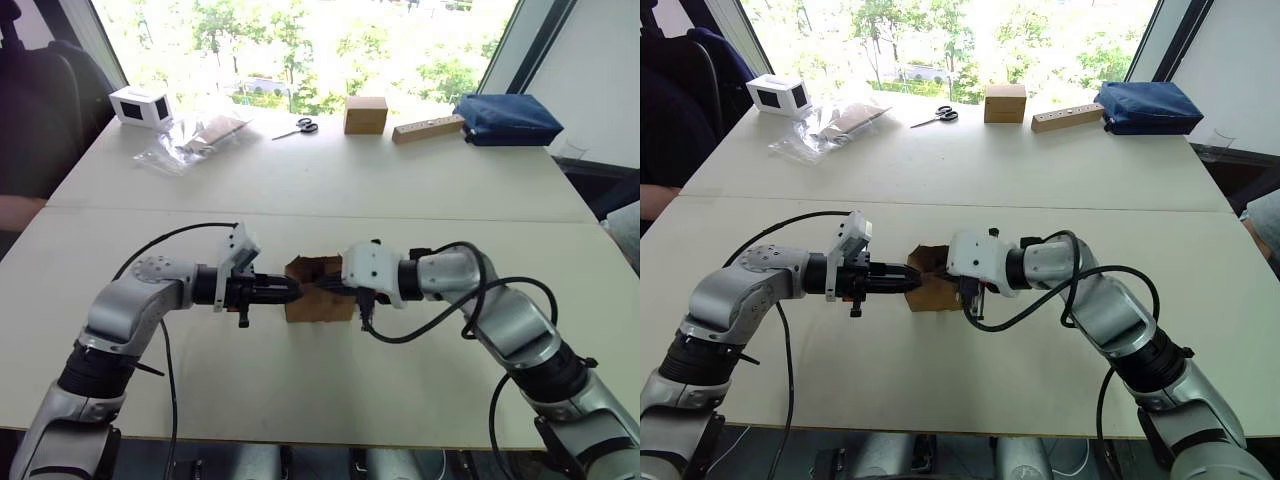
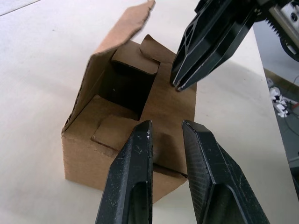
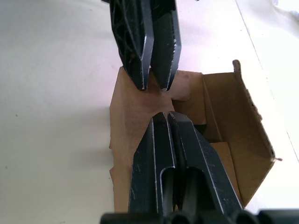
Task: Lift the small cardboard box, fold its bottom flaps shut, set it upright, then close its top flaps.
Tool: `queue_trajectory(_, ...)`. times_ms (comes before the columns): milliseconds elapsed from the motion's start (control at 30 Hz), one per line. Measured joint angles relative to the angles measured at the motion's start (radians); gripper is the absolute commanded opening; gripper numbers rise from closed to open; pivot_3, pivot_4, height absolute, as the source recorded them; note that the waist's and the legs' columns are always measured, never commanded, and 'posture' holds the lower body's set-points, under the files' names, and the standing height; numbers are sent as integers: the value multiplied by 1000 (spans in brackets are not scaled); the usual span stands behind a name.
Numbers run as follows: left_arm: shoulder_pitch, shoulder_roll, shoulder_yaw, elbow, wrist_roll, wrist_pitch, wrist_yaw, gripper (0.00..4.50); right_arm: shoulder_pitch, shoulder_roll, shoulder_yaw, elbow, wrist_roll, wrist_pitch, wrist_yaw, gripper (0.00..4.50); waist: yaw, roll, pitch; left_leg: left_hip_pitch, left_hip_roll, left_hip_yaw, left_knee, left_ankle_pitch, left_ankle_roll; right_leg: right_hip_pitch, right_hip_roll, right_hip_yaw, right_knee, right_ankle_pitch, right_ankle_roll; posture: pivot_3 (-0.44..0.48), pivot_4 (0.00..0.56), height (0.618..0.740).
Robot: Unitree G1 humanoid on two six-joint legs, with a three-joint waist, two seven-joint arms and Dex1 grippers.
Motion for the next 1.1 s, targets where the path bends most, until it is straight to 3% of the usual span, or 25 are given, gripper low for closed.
queue_trajectory(167, 0, 0, 0, 6, 0, -6, 0, 1015, -67, 64, -167, -34, 213, 128, -22, 0, 0, 0, 0, 1, 0, 0, 0, 0, 0, 0, 0, 0, 0, 0, 0, 0, 150, 740)
queue_trajectory(267, 0, -1, -1, 7, 0, -7, 0, 1015, -104, 96, -205, -32, 270, 158, -60, 0, -1, 0, 0, 1, 0, 0, 0, 0, 0, 0, 0, 0, 0, 0, 0, 0, 150, 740)
queue_trajectory(500, 0, -3, 0, 8, -1, -7, 2, 1015, -110, 37, 26, 123, 19, 29, -119, 0, -2, 1, 0, 1, -1, 1, -1, 0, 0, 0, 0, 0, 0, 0, 0, 0, 150, 740)
queue_trajectory(867, 1, -4, 4, 6, -18, 9, 19, 1015, -61, 8, 107, 120, -53, -4, -66, 0, -2, 0, 0, 1, 0, 1, -1, 0, 0, 0, 0, 0, 0, 0, 0, 0, 150, 740)
queue_trajectory(1100, -9, 24, 59, 8, -112, 114, 9, 1015, -44, 7, 112, 109, -65, 0, -58, 0, -3, 0, 0, 1, 0, 0, -1, 0, 0, 0, 0, 0, 0, 0, 0, 0, 150, 740)
